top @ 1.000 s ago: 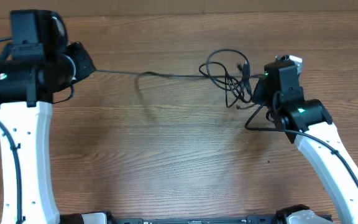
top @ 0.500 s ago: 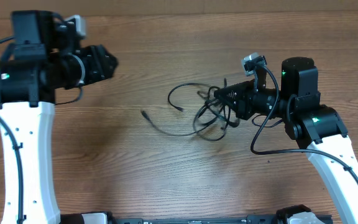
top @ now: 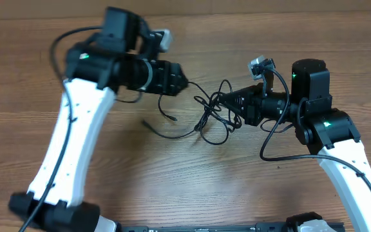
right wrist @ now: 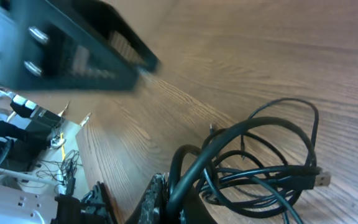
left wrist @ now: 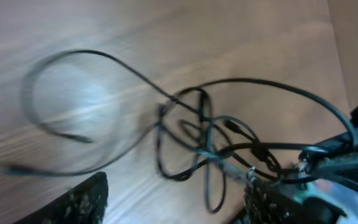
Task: Untangle cables
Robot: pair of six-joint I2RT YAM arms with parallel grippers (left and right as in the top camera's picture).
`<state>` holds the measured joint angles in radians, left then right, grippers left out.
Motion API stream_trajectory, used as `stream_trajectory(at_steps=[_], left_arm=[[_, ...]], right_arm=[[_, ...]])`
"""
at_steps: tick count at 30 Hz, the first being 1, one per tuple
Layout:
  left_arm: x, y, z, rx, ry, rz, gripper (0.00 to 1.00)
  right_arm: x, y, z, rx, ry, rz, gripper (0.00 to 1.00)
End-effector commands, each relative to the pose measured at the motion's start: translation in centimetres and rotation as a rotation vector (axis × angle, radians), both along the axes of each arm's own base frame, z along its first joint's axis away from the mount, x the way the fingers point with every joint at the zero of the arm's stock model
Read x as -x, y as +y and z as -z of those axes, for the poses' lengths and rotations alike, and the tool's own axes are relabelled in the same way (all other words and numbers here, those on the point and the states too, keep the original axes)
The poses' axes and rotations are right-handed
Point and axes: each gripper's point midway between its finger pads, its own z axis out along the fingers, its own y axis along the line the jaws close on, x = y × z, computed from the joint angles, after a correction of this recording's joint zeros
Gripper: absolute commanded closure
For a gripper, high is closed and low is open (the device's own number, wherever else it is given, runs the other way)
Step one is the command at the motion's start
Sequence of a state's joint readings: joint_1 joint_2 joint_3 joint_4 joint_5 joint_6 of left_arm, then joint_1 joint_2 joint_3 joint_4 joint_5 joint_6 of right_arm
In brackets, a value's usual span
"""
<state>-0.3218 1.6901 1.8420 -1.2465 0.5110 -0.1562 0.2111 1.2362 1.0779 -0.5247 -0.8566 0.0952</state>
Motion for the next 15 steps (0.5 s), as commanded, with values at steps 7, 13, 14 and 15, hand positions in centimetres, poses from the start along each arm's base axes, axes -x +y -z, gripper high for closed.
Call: stream_trajectory(at_steps=[7, 13, 14, 15], left_arm=[[-0.7, -5.0, 3.1, 0.137, 0.232, -0.026, 0.3], [-2.2, -6.8, 1.9, 0.327, 0.34, -0.07, 0.29], [-2.5, -7.2, 1.3, 0.361, 0.331, -0.054, 0.3], [-2.9, -7.4, 0.7, 0.394, 0.319, -0.043, 0.3]], right_arm=[[-3.2, -0.5, -5.2, -0.183, 0.018, 0.185, 0.96], [-3.7, -0.4, -7.0, -0.285, 0.069, 0.219, 0.96], [-3.6, -0.3, -7.0, -0.286, 0.077, 0.215, 0.96], [-3.4, -0.2, -7.0, -0.287, 0.082, 0.204, 0.96]])
